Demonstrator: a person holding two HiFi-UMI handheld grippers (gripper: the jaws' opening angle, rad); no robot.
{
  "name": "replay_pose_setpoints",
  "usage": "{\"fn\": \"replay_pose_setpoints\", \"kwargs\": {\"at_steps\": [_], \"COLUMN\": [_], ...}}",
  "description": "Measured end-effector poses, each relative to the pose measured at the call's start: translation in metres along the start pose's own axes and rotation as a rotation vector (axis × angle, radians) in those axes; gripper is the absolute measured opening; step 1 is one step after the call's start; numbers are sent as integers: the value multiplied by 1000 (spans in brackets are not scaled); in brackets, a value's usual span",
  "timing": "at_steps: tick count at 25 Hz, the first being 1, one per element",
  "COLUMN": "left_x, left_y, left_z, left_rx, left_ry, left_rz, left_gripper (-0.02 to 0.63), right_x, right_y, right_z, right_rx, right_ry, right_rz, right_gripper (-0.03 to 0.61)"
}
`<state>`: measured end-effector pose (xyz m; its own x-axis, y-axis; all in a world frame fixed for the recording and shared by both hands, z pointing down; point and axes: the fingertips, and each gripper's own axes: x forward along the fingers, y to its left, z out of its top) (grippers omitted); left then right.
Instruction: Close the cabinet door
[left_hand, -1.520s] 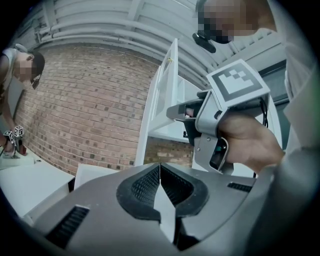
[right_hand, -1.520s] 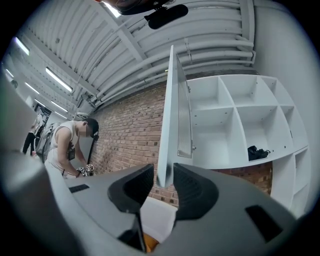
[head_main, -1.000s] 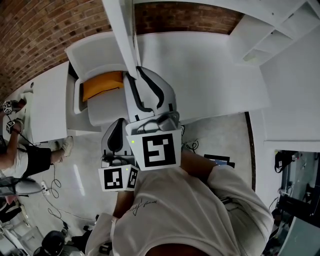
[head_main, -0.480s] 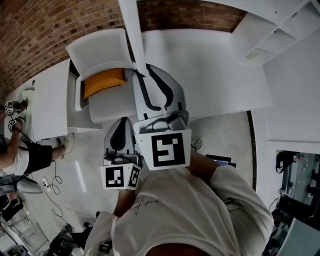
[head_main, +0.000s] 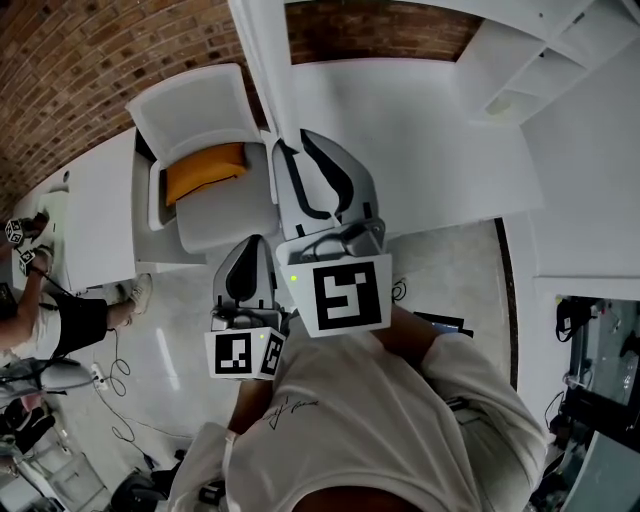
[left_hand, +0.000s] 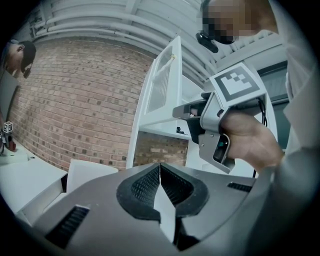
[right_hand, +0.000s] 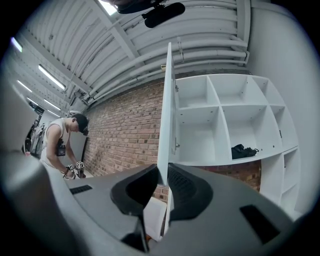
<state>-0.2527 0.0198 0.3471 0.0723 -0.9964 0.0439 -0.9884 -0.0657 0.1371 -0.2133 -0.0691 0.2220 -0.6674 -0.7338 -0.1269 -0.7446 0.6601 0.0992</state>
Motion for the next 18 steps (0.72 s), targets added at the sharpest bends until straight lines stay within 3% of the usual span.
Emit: {"fn": "replay_pose_setpoints", "kwargs": {"at_steps": [18], "left_x": [27], "left_y": [-20], "left_z": [-4], "left_rx": [1], "left_ry": [28], "left_rz": [-50], "left_gripper": [17], "right_x": [-1], "right_y": [-36], "right_z": [-1], "right_rx": [85], "right_ry": [-14], "right_rz": [10], "right_gripper": [64]}}
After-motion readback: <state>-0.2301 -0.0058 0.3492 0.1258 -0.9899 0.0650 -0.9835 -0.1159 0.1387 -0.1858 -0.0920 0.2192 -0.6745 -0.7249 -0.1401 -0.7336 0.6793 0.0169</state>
